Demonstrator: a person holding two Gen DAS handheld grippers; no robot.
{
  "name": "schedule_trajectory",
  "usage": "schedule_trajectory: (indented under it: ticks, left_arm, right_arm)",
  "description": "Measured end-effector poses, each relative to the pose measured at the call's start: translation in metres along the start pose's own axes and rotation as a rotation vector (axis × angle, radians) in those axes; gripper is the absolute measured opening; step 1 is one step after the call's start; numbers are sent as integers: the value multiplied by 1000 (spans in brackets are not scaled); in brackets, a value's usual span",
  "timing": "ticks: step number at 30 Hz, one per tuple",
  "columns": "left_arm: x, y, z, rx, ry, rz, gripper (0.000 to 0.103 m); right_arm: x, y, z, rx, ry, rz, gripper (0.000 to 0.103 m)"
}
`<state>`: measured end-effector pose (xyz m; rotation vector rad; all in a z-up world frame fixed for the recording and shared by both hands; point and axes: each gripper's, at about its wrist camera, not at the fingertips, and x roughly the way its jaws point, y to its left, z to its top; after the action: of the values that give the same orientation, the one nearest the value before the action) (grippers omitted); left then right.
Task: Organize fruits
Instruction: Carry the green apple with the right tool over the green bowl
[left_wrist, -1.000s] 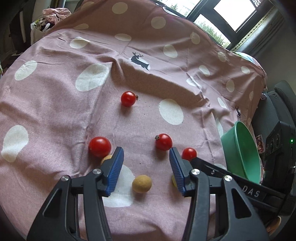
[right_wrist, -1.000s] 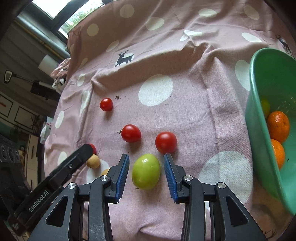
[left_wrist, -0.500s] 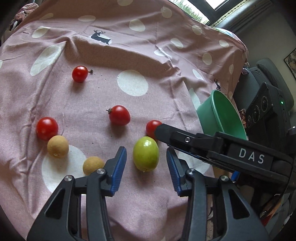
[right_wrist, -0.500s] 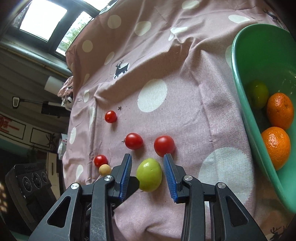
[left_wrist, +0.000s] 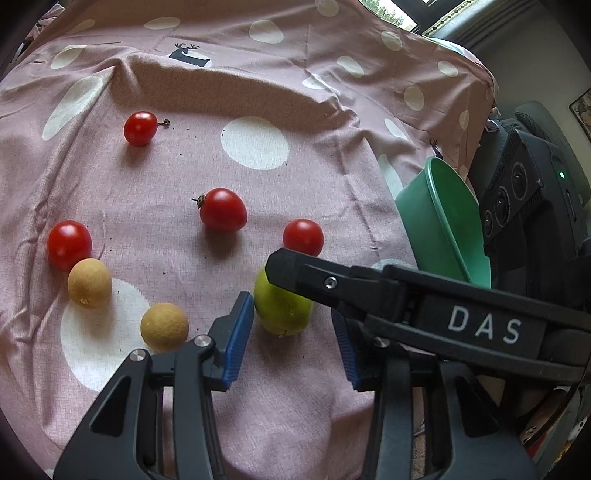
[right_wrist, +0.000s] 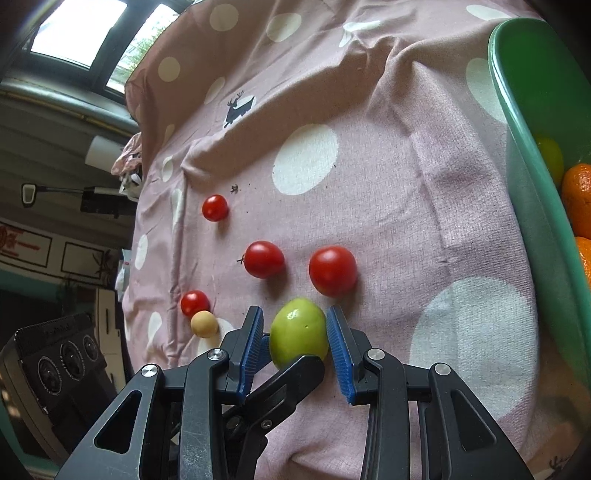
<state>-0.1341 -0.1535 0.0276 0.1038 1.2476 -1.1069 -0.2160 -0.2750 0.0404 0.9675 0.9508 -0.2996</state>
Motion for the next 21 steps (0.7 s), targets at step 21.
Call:
schedule_trajectory:
  ticks: [21]
  left_arm:
    - [-28, -21, -1, 78, -138, 37, 33]
  right_arm:
    - [-24, 18, -7, -100, -102, 0, 39]
